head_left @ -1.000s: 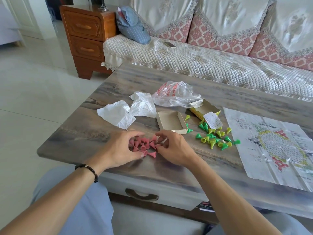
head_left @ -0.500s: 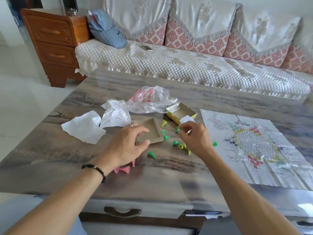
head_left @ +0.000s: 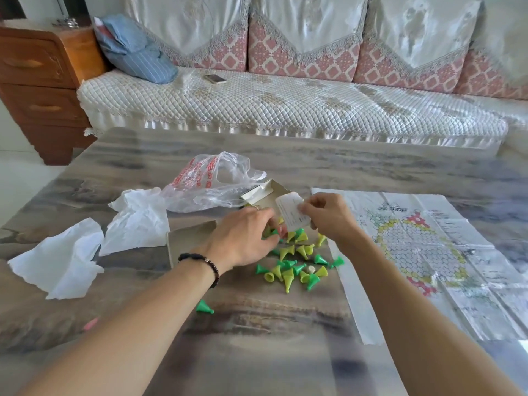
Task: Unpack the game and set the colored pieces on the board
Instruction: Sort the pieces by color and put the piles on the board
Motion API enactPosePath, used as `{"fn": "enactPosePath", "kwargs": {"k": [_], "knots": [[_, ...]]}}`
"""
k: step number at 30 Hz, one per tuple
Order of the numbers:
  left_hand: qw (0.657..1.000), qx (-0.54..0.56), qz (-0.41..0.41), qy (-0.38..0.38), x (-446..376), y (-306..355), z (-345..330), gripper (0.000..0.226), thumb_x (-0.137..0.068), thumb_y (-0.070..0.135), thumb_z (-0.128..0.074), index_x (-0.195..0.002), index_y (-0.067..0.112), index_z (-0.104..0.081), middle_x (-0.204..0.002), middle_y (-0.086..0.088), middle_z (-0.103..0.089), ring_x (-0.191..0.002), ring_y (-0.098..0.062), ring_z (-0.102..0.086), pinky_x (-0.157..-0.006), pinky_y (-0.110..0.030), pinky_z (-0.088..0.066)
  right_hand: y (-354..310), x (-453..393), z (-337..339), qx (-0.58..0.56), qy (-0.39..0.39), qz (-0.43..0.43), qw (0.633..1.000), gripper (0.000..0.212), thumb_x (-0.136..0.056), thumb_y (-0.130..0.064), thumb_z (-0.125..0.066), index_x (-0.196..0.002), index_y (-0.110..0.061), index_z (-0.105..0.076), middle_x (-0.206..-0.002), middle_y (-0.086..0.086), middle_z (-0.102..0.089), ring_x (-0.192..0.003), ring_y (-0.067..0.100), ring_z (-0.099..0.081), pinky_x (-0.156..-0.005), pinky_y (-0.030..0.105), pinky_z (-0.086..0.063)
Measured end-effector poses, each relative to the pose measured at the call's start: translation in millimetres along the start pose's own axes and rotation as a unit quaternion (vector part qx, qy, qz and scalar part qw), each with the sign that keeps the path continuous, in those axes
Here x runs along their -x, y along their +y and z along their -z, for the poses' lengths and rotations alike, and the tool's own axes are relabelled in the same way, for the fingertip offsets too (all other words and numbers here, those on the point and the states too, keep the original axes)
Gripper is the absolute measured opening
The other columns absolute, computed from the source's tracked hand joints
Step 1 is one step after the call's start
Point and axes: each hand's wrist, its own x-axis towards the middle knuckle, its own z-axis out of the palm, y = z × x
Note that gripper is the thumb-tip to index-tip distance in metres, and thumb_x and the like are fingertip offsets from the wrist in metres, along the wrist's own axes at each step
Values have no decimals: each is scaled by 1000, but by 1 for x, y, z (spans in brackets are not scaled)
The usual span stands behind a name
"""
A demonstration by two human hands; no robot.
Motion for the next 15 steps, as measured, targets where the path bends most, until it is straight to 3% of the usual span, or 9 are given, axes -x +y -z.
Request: {"fn": "enactPosePath", "kwargs": {"k": [2,6,8,10,12,13,15], "knots": [[1000,-14,1,-20,-12,0,-3,21,-85,50,-55,-89,30,-52,-90,4,-59,-93,-20,-56,-77,-37,-48,6,-9,13,-38,38,-25,998,16,-87,-14,-63,-71,-13,-64,-63,2,-57,-50,14,-50,-45,20,-39],[998,-53,8,-42,-28,-1,-11,48,-86,59,-53,-115,21,-60,-106,0,-57,-104,-21,-54,-80,-33,-44,21,-24,20,-16,71,-63,995,13,-87,-10,-60,-75,-8,-66,-66,9,-63,-47,13,-54,-46,26,-45],[998,-50,4,-39,-34,-3,-14,52,-87,60,-51,-118,20,-58,-106,-1,-57,-105,-21,-53,-78,-33,-43,26,-29,15,-4,50,-82,995,13,-85,-7,-61,-74,-9,-67,-64,12,-65,-49,16,-60,-53,31,-54],[999,-42,0,-35,-40,-4,-17,49,-89,59,-50,-117,21,-60,-106,0,-58,-105,-21,-54,-77,-33,-44,27,-31,10,12,25,-79,996,9,-85,-6,-62,-91,-4,-69,-70,14,-69,-62,22,-67,-66,37,-59],[999,-42,-2,-30,-45,-3,-18,41,-90,54,-53,-111,22,-64,-103,1,-61,-103,-20,-56,-71,-30,-41,25,-30,6,90,47,-27,994,24,-85,-13,-64,-108,-4,-65,-85,6,-70,-83,21,-66,-76,33,-54],[999,-44,1,-24,-47,-1,-18,34,-89,52,-56,-103,23,-67,-98,2,-63,-99,-19,-58,-67,-28,-39,22,-28,6,132,57,16,990,25,-85,-16,-64,-109,-9,-67,-89,-1,-67,-88,17,-62,-76,27,-47],[999,-37,22,-15,-50,3,-16,26,-87,47,-60,-86,23,-70,-85,3,-65,-87,-18,-60,-56,-27,-33,11,-20,3,181,6,96,979,19,-84,-21,-66,-101,-15,-72,-90,-5,-63,-89,13,-58,-74,22,-39]]}}
